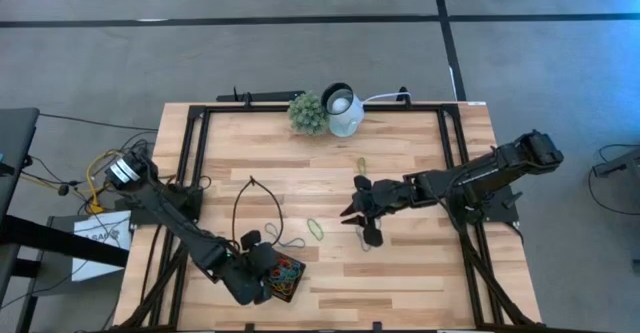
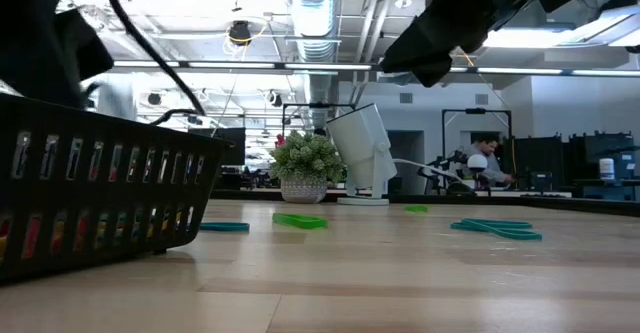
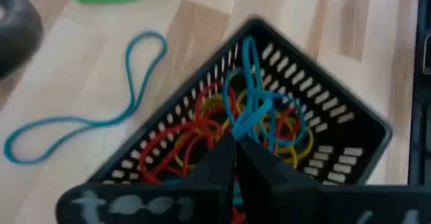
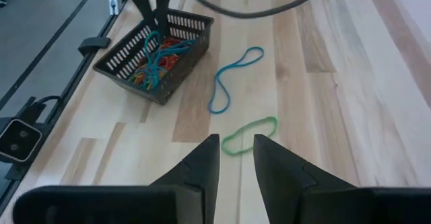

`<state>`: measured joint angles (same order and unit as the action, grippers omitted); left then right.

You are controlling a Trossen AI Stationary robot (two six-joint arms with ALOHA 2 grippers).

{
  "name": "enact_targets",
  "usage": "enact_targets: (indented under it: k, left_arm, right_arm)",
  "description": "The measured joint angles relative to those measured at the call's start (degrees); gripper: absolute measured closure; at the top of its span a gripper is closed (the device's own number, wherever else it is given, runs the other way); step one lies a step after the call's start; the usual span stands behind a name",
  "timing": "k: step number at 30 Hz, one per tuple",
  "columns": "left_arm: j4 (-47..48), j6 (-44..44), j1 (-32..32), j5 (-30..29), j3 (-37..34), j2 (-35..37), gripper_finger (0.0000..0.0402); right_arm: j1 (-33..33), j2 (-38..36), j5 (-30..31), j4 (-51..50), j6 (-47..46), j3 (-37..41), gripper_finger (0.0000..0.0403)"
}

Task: Pick and place items into bin
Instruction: Put the blue rubber band into the black bin

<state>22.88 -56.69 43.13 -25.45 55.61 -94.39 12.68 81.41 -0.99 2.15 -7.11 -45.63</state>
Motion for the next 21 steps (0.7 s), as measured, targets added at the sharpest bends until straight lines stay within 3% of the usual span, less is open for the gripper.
enact_targets:
  k: [4,9,16,21]
  left_arm:
    - [0.79,-0.65,-0.17,3.02,0.0,-0.02,0.0397]
    - [0.62,-1.52,-0.87,7.28,0.0,-0.02,0.0367]
    - [-0.42,-5.04,-2.41,9.25,0.0,0.26,0.0334]
    - [-0.9,-8.14,-4.13,11.6,0.5,2.99,0.0332]
  right_arm:
    - [-0.45,0.0,-0.02,-1.73,0.41,0.0,0.0316]
    - [-0.03,0.0,-0.34,-12.84,3.91,0.0,0.0306]
    - [1.99,0.0,-0.42,-29.87,-4.52,0.06,0.0288]
    - [2.94,0.81,-0.09,-27.09,-5.4,2.46,0.0278]
